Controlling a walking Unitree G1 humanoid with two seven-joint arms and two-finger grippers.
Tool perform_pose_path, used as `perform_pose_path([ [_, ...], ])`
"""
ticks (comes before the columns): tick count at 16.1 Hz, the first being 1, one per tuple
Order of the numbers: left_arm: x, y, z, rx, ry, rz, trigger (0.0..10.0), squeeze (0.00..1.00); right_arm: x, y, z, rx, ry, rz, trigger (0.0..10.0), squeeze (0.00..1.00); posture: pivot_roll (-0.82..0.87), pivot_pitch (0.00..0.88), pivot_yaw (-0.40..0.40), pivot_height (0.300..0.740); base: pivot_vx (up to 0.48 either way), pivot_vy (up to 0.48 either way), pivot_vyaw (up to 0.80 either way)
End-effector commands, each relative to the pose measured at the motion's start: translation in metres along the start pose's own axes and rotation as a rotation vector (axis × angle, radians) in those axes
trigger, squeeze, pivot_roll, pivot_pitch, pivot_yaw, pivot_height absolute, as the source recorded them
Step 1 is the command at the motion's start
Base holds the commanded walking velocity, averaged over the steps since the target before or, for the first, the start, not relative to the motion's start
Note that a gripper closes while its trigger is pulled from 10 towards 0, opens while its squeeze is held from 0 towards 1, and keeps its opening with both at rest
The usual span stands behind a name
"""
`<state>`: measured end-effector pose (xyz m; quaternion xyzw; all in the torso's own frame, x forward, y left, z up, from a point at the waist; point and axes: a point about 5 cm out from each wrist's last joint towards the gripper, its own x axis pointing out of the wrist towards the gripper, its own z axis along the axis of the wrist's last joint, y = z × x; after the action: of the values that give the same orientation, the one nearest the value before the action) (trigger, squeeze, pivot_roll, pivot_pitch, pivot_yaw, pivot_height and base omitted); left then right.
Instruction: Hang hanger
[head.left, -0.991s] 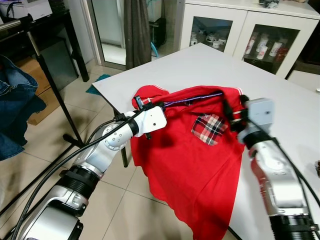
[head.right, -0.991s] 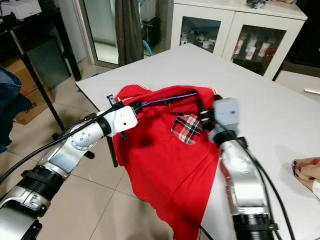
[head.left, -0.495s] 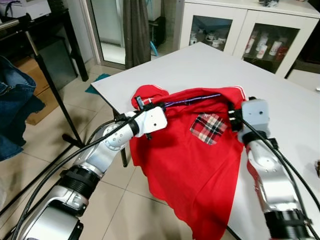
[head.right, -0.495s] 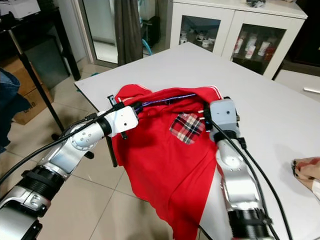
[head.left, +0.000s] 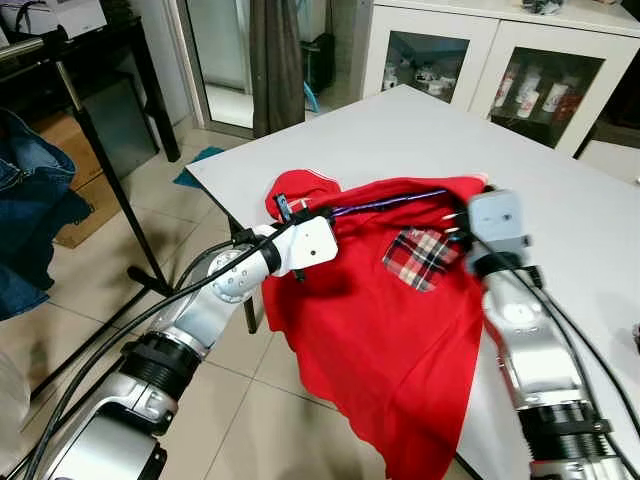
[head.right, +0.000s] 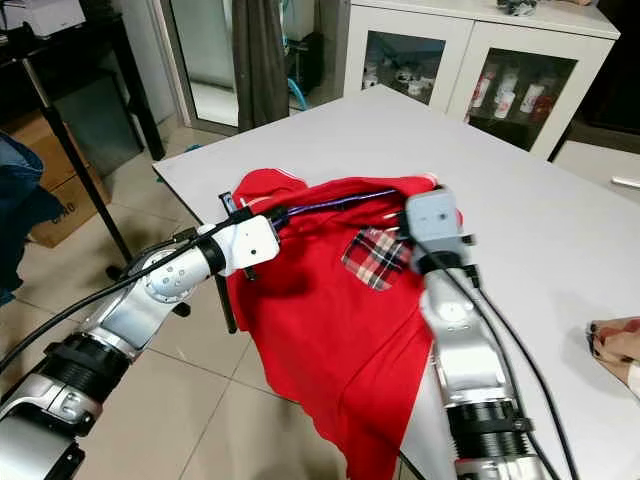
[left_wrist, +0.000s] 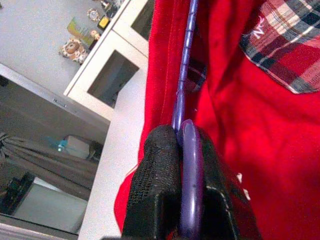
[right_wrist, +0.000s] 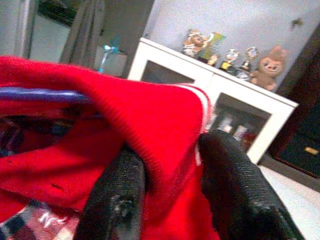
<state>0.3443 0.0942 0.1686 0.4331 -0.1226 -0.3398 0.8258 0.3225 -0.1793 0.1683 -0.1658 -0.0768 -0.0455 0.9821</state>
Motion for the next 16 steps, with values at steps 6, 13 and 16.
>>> perform_pose_path([
  [6,0.001,-0.010,0.004,-0.009,-0.014,-0.077,10.0,0.00,0.006,-0.028,0.008,-0.045,-0.055,-0.167,0.0,0.00,0.03,0.042,0.009,0.740,0.000,0.000,0.00],
  [13,-0.013,-0.046,-0.010,0.009,0.056,-0.338,10.0,0.00,0.007,-0.043,-0.003,-0.071,0.009,-0.177,0.0,0.00,0.03,0.038,0.008,0.740,0.000,0.000,0.00],
  [16,-0.017,-0.044,-0.014,0.033,0.070,-0.356,10.0,0.00,0.004,-0.060,-0.018,-0.064,0.086,-0.209,0.0,0.00,0.03,0.033,0.005,0.740,0.000,0.000,0.00],
])
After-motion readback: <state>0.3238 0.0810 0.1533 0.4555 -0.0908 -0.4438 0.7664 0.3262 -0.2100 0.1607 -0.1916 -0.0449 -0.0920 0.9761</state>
